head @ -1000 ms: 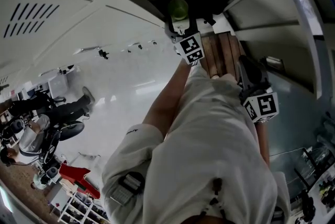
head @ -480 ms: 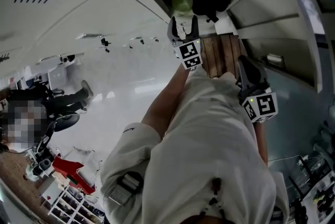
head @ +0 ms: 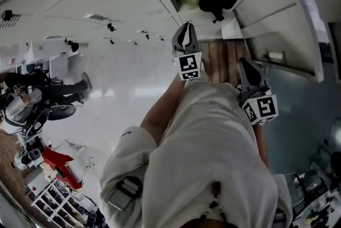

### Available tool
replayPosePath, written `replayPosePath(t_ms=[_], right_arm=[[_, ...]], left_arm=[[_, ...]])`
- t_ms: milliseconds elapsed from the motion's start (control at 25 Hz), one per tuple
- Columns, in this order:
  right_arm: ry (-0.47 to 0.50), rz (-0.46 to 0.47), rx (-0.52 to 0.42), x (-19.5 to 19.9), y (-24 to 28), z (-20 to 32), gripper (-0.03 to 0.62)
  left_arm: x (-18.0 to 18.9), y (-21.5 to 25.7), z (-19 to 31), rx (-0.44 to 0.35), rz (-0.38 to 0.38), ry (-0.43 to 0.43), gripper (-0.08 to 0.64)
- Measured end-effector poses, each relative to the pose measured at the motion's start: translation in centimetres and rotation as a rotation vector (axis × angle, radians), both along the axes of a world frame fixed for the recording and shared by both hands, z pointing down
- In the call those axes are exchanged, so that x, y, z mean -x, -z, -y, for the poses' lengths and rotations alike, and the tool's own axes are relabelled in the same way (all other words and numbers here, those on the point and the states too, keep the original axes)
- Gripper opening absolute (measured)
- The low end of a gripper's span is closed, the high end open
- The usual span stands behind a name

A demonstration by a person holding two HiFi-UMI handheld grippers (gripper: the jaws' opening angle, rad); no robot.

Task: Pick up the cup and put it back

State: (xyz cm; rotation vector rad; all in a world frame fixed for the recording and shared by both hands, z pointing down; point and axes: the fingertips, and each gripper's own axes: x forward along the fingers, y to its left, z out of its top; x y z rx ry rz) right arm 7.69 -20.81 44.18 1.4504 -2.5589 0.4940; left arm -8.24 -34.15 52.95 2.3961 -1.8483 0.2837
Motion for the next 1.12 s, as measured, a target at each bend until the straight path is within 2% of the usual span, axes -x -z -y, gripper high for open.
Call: replayPosePath(t_ms=[320,520,720,920,1000,1120], right_arm=[[0.083,0.038,-0.01,-0.6,0.1,-4.0,0.028],[0.118,0.042,-0.021,-2.1,0.6,-8.3,0.028],[0.129,0.047,-0.031,-4.6,1.1,-13.3,0.028],[0.113,0.092,-0.008,-7.3,0.7,-17.4,0.028],[0.124,0.103,-0.01,-7.9,0.6,-18.6,0.028],[0.167,0.087,-0.024,-7.9,0.6,-20.4,0.028]], left_arm=[[-1.6,2.0,-6.2,-0.026,0.002,-0.013,0.021],[-3.8,3.6,-11.6,-0.058,-0.008,-0.037,0.017],[-6.8,5.1,-17.6,-0.082,-0.055,-0.083,0.011],[-10.0,7.3,-23.5,-0.111,-0.012,-0.144,0.009],[-10.8,8.0,-25.6,-0.104,-0.043,-0.173,0.009],[-11.1,9.5,-28.9,-0.073,-0.135,-0.206,0.009]])
